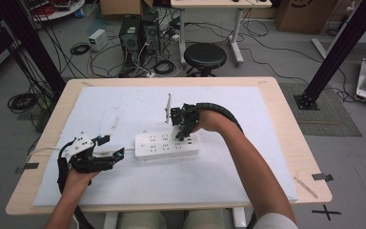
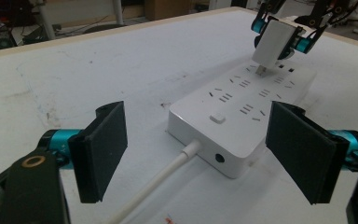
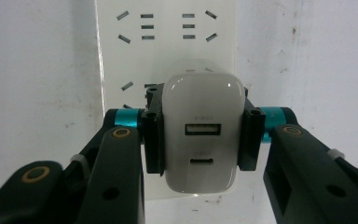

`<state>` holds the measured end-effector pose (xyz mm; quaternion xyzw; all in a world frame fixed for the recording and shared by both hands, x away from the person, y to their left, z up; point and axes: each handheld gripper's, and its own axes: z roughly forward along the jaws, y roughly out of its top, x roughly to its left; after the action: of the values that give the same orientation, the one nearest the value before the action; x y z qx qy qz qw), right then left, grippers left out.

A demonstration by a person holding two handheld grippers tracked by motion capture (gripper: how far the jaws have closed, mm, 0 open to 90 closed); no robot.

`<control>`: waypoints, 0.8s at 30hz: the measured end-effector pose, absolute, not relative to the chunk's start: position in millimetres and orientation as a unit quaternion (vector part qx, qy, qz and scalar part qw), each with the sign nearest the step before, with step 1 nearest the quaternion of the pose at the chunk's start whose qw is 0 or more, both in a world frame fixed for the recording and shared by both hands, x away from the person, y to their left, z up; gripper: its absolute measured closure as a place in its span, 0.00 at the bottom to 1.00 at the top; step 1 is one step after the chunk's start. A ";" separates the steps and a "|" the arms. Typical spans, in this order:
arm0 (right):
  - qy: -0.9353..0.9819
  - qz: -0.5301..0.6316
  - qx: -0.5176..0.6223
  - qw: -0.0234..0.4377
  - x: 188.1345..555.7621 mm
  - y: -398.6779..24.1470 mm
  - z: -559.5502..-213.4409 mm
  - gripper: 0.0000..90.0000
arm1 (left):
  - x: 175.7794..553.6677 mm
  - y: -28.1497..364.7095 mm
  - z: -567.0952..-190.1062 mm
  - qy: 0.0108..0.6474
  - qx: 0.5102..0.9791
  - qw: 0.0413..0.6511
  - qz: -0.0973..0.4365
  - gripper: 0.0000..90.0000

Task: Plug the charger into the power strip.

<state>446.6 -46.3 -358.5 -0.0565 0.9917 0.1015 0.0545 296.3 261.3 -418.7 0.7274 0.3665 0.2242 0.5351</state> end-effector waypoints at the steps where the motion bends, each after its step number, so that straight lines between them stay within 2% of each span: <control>1: 0.992 0.096 -0.056 0.053 446.4 -45.5 -358.0 0.70 | 296.6 261.3 -418.6 0.365 0.728 0.535 0.225 0.23; 24: 0.994 0.048 -0.066 0.074 438.6 -26.1 -357.7 0.70 | 296.6 257.6 -419.8 0.366 0.727 0.537 0.222 0.23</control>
<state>438.6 -26.1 -357.7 -0.0657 0.9939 0.0481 0.0737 296.6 257.6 -419.8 0.7269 0.3657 0.2222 0.5371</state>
